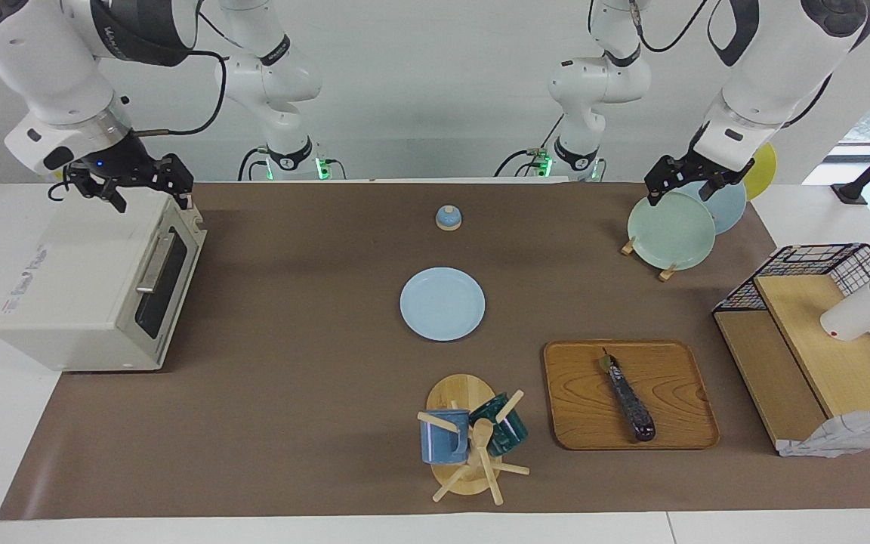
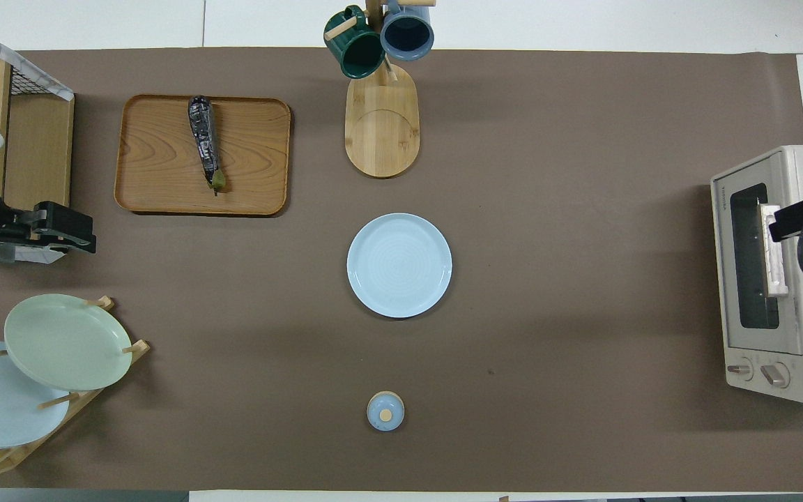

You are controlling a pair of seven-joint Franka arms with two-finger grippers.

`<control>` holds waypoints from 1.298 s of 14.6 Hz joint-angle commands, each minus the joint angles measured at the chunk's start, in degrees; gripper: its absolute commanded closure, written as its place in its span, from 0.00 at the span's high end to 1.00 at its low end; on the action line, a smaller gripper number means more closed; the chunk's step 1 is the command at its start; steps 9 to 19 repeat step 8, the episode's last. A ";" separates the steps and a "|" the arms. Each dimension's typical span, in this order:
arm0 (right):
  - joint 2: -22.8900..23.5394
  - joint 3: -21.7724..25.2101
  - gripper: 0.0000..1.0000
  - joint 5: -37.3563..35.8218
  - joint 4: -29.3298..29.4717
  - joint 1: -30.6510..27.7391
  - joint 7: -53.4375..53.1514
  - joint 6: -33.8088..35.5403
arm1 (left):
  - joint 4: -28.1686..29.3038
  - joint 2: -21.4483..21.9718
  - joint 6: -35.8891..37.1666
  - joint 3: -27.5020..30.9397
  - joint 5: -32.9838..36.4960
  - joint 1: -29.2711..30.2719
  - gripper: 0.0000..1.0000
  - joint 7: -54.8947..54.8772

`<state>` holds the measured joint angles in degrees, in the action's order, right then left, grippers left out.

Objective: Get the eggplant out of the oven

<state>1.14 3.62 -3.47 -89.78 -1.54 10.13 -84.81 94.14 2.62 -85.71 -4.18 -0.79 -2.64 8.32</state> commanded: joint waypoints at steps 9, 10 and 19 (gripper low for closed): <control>-0.61 -0.28 1.00 1.27 -0.66 0.13 -0.11 -1.24 | 0.86 0.63 -2.36 -0.83 -0.71 1.41 1.00 -3.83; -0.61 -0.28 1.00 1.27 -0.66 0.13 -0.11 -1.24 | 0.86 0.63 -2.36 -0.83 -0.71 1.41 1.00 -3.83; -0.61 -0.28 1.00 1.27 -0.66 0.13 -0.11 -1.24 | 0.86 0.63 -2.36 -0.83 -0.71 1.41 1.00 -3.83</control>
